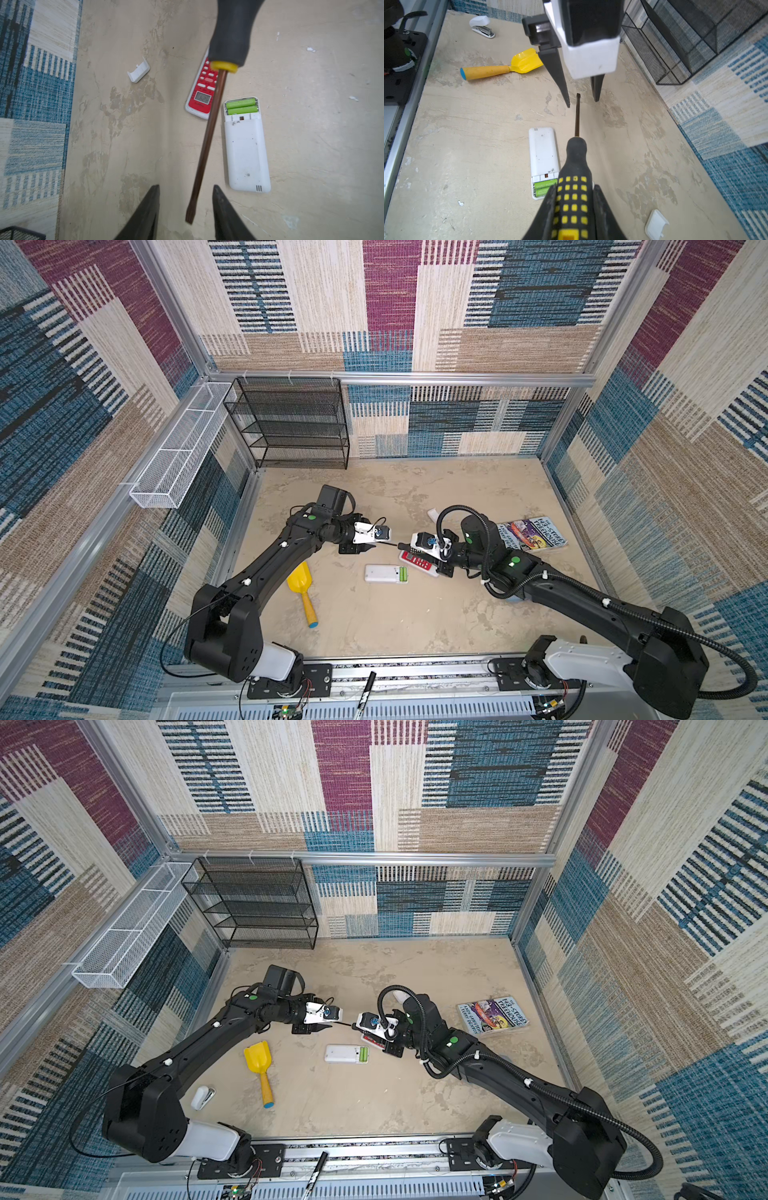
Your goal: Unload the batteries from the remote control
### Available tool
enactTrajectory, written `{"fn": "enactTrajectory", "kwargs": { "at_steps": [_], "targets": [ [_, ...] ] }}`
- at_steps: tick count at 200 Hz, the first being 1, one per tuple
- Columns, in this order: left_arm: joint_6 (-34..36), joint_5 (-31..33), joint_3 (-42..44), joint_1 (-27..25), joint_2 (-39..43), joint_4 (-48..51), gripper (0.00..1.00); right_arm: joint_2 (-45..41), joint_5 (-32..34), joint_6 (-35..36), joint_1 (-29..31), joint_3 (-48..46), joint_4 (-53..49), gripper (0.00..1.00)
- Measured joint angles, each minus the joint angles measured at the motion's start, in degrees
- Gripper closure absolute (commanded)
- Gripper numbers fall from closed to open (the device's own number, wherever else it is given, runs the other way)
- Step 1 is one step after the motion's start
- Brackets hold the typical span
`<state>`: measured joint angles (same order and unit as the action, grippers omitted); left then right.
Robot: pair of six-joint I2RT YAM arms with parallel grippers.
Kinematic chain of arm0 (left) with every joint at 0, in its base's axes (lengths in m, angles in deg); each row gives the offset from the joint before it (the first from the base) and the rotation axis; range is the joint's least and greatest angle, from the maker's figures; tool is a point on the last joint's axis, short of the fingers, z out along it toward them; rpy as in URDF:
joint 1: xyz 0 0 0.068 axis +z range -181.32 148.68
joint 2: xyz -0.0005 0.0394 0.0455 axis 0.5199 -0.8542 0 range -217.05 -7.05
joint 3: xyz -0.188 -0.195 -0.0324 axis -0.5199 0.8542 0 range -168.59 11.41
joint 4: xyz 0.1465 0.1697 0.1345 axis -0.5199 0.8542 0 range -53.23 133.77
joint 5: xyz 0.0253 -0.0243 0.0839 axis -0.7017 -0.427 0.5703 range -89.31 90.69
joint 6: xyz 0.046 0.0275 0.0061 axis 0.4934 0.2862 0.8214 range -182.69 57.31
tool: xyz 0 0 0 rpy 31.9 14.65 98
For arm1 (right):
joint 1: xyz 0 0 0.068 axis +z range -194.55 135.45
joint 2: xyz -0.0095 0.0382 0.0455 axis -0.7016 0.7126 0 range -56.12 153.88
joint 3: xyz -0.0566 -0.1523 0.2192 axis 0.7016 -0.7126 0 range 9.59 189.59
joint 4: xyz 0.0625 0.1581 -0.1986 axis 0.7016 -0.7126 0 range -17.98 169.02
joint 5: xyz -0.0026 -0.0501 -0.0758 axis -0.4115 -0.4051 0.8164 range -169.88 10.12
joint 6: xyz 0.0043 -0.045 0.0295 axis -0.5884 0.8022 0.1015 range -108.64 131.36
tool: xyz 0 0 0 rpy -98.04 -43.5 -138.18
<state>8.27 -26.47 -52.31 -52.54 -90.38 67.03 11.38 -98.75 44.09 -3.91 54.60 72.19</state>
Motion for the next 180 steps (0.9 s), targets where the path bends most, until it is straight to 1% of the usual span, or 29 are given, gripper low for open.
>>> {"fn": "enactTrajectory", "kwargs": {
  "at_steps": [7, 13, 16, 53, 72, 86, 107, 126, 145, 158, 180],
  "targets": [
    [-2.3, 0.2, -0.6, 0.1, -0.2, -0.6, 0.20, -0.2, 1.1, -2.3, 0.0, -0.1, -0.6, 1.00],
    [-4.4, 0.3, -1.1, 0.2, -0.3, -1.2, 0.03, -0.2, 2.0, -3.9, 0.0, -0.1, -0.9, 1.00],
    [-5.4, 0.3, -1.4, 0.3, -0.4, -1.6, 0.01, -0.2, 2.5, -4.9, 0.0, -0.1, -1.0, 1.00],
    [-21.9, 1.9, -4.8, 0.8, -1.3, -4.0, 0.01, -0.2, 6.9, -14.1, 0.0, -0.1, -3.5, 1.00],
    [-30.9, 5.1, -6.6, 0.8, -1.5, -4.2, 0.01, -0.7, 8.3, -17.6, 0.0, -0.3, -4.2, 1.00],
    [-35.7, 7.3, -7.6, 0.8, -1.6, -4.2, 0.01, -1.4, 9.0, -19.7, 0.0, -0.7, -4.5, 1.00],
    [-40.9, 9.0, -7.7, 0.8, -1.5, -4.0, 0.01, -2.6, 10.6, -22.2, 0.0, -1.1, -4.8, 1.00],
    [-43.2, 9.1, -7.6, 0.8, -1.4, -3.5, 0.01, -3.6, 11.7, -24.0, 0.0, -1.2, -5.0, 1.00],
    [-42.1, 8.0, -7.3, 0.7, -1.7, -1.6, 0.01, -4.4, 12.3, -26.1, 0.0, -1.2, -5.3, 1.00],
    [-38.3, 6.6, -5.7, 0.2, -1.7, -0.1, 0.01, -5.0, 13.3, -27.5, 0.0, -1.3, -5.7, 1.00],
    [-28.8, 5.2, -2.0, -1.5, -1.4, 3.5, 0.01, -6.1, 14.1, -29.9, 0.0, -1.7, -7.0, 1.00]
  ]
}}
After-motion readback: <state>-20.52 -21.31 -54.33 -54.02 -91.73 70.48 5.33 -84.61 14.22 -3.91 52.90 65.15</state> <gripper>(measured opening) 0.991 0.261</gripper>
